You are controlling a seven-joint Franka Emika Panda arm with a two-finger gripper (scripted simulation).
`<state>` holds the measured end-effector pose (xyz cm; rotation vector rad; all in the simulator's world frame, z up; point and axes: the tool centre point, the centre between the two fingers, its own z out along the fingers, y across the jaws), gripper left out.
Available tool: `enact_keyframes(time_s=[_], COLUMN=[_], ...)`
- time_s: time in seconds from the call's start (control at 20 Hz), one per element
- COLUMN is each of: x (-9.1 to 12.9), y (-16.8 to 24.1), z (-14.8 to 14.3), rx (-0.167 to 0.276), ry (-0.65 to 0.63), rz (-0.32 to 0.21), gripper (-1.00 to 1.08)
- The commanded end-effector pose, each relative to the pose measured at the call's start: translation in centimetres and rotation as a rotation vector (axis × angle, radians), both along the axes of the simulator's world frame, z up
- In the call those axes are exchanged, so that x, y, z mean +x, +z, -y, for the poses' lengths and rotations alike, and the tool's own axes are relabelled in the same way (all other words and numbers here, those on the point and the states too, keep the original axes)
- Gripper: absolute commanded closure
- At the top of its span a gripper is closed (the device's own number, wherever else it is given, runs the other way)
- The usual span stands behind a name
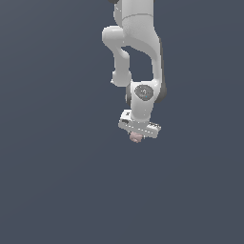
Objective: Pick up the object and move it to a goal position.
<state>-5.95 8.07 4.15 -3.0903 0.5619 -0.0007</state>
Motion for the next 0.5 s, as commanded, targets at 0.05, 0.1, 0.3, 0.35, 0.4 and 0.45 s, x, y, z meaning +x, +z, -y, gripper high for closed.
enact_keyframes(time_s=[0.05, 0.1, 0.3, 0.35, 0.4, 0.45], x=[0.0, 0.0, 0.1, 0.1, 0.1, 0.2], y=[0.0, 0.0, 0.1, 0.1, 0.2, 0.3], z=[0.0, 0.1, 0.9, 1.3, 1.8, 2.3], rx=[0.000, 0.000, 0.000, 0.000, 0.000, 0.000], ry=[-0.001, -0.001, -0.001, -0.001, -0.001, -0.001], rz=[0.000, 0.000, 0.000, 0.000, 0.000, 0.000], gripper=[1.08, 1.08, 1.08, 1.08, 1.08, 1.08])
